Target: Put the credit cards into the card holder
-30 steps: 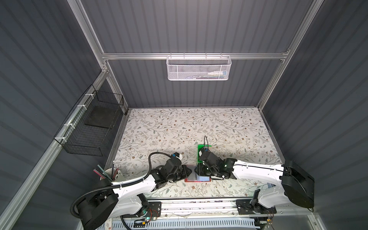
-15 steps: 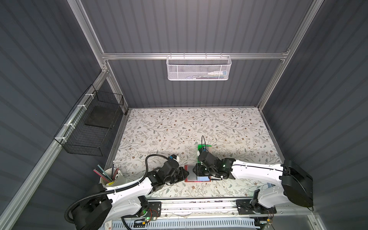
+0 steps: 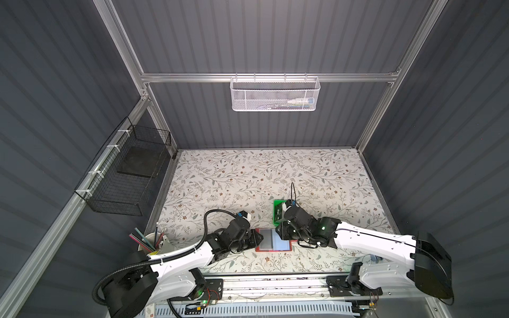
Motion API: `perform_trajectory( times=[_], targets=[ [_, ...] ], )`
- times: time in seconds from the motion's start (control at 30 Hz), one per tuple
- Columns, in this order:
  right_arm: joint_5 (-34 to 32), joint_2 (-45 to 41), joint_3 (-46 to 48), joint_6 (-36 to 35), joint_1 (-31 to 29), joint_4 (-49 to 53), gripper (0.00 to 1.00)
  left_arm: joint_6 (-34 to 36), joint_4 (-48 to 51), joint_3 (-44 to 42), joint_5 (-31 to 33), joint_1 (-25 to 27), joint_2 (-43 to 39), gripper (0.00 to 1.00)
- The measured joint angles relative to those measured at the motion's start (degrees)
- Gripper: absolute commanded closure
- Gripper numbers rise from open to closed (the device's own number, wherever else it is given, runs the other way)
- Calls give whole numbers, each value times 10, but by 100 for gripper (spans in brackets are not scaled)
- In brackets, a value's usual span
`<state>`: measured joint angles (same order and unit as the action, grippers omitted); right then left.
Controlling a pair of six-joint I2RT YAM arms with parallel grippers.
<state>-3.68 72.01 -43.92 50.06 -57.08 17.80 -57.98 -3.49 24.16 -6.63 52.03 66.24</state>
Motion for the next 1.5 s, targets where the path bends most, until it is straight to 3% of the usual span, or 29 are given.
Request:
perform_trajectory(
  times=[0.47,0.8,1.03,1.5],
  targets=[
    [19,-95,49,-23,96,29,66,70,-3,125,-2,0,127,77],
    [51,-97,42,-66,154,43,62,98,31,233,7,0,233,78],
    [55,-83,11,-83,176,54,41,103,43,282,6,-4,285,77],
    [13,-2,-3,-78,185,51,6,141,44,282,-32,-35,270,76]
  ],
)
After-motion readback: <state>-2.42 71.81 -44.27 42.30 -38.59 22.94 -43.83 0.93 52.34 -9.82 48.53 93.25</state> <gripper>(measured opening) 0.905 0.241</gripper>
